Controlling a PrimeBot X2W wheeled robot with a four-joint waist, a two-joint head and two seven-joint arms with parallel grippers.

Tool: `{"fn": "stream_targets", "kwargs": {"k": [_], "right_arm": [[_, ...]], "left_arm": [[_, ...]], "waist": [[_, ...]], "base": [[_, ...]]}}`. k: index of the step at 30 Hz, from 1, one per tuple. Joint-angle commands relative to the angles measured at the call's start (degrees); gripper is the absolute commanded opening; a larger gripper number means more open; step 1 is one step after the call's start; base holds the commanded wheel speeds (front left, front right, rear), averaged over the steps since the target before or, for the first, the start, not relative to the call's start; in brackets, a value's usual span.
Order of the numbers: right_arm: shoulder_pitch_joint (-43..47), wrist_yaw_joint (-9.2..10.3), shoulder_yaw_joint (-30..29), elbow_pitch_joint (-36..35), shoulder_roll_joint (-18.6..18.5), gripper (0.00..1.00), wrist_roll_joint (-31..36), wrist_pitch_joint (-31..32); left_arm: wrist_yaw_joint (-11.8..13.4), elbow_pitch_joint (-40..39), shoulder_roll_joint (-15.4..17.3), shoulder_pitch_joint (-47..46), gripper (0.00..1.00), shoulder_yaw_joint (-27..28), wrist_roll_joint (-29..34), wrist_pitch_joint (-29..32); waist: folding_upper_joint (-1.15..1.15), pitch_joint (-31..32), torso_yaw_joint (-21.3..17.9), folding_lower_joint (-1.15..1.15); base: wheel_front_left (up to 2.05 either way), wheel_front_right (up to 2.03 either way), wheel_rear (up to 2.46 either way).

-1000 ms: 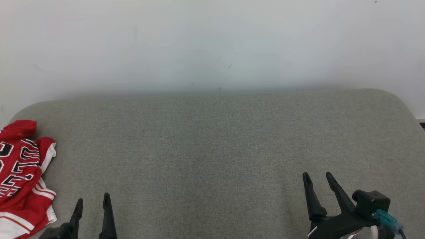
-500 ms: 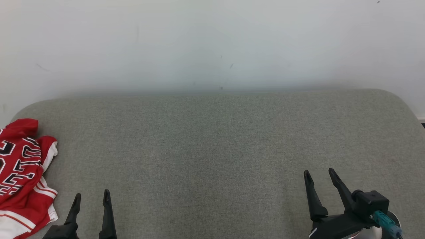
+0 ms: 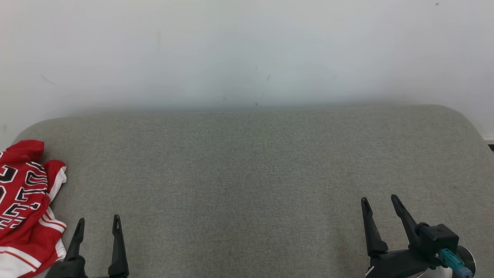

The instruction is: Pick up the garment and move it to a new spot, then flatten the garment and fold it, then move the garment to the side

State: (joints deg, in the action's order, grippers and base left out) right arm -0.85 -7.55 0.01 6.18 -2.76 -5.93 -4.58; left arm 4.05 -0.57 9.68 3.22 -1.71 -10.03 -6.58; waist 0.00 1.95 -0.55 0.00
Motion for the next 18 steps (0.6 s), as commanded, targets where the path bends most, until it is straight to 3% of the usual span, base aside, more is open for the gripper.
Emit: {"fn": "stream_targets", "kwargs": {"k": [1,18], "right_arm": [[0.96,0.12,-0.03,-0.47,-0.21,1.0,0.98,-0.49],[0.6,0.12,-0.6,0.25,-0.21,1.0,-1.66,-0.19]], "left_arm": [[0.34,-0.31,0.41,0.52,1.0,0.12,1.1,-0.34],[0.57,-0.06,0.94,1.13,1.0,0.15,-1.54,4.54]], "waist": [[0.0,0.11,-0.04,0.0],[0.0,0.45,-0.04,0.0]], "base": [[0.0,0.0,0.0],[0.0,0.0,0.0]]}}
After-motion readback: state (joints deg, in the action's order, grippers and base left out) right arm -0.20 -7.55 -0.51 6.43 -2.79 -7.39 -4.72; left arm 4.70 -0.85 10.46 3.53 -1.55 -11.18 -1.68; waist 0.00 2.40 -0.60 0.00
